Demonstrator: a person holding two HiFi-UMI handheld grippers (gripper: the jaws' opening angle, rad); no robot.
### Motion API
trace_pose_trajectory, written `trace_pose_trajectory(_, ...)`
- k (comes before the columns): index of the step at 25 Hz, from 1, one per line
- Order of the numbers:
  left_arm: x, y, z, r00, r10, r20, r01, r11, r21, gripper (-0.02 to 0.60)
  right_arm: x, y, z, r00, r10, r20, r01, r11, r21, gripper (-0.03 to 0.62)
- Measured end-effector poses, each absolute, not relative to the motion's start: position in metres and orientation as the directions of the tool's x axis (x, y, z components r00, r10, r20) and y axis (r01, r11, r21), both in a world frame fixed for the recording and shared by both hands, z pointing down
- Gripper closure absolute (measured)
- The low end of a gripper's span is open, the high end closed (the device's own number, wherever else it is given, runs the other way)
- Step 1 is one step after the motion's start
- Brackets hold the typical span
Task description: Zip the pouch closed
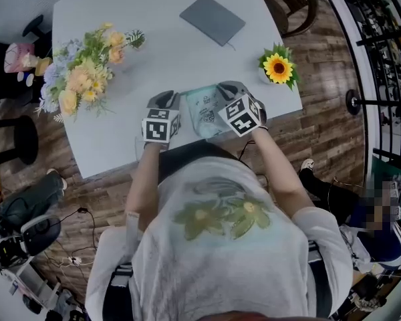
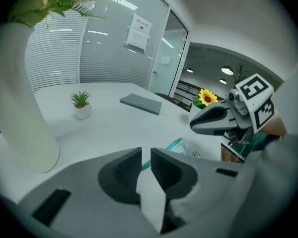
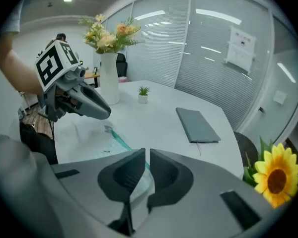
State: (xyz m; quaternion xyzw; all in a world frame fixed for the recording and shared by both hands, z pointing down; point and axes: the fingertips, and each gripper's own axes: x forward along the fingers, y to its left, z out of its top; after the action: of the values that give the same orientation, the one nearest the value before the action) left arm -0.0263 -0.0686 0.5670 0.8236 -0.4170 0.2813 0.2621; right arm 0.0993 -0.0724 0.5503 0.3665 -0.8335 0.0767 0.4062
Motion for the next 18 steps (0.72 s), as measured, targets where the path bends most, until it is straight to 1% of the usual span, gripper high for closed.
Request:
trace_pose_trajectory(4, -0.013, -0.072, 0.532, 0.523, -0.600, 0.606, -0.831, -0.516, 0.206, 0.541, 0.089, -0.071, 0.523, -0.427, -0.606, 0.671, -0.713, 0.682, 0.162, 0.574)
trace_pose_trajectory(10, 0.007, -0.077, 0.490, 0.548, -0.649, 0.527, -0.821, -0.537, 0.192, 0.551, 0.083, -0.077, 0.475, -0.474, -0.692, 0.545, -0.807, 0.589, 0.046, 0.574)
trace_pose_trajectory(15, 0.019, -0.078, 0.463, 0.581, -0.664, 0.470, -0.808, -0.537, 0.241, 0.575, 0.080, -0.074, 0.456, -0.476, -0.726, 0.496, -0.827, 0.561, 0.027, 0.576)
trace_pose_trajectory(18, 0.025, -0.076, 0.450, 0.584, -0.675, 0.451, -0.807, -0.545, 0.229, 0.577, 0.076, -0.071, 0.447, -0.481, -0.736, 0.478, -0.833, 0.554, 0.015, 0.577)
